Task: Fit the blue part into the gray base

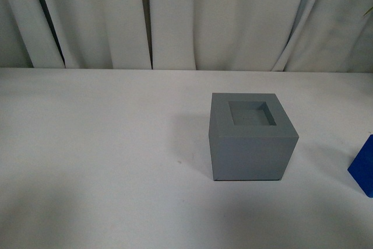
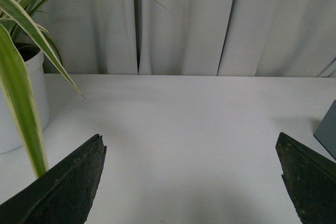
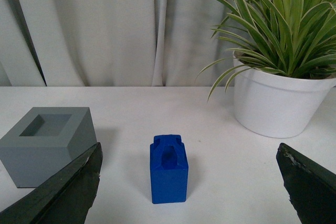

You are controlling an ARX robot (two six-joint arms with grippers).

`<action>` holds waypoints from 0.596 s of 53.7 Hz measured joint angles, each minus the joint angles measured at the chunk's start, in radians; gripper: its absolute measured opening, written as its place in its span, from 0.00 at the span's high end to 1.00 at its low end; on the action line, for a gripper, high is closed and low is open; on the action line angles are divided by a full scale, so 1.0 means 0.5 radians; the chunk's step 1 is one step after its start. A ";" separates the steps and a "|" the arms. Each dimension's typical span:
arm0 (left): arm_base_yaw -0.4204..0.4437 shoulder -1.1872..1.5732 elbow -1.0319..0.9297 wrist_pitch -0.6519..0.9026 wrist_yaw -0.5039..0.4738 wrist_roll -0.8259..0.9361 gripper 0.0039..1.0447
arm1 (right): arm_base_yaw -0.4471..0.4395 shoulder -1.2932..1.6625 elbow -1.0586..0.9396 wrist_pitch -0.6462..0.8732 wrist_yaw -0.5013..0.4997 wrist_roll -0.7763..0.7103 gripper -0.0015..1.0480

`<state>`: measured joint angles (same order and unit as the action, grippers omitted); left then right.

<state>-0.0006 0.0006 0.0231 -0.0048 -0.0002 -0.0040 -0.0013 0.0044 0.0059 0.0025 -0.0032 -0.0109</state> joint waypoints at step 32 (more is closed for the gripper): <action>0.000 0.000 0.000 0.000 0.000 0.000 0.06 | 0.000 0.000 0.000 0.000 0.000 0.000 0.07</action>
<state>-0.0006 0.0006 0.0231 -0.0048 -0.0002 -0.0040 -0.0013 0.0044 0.0059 0.0025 -0.0032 -0.0109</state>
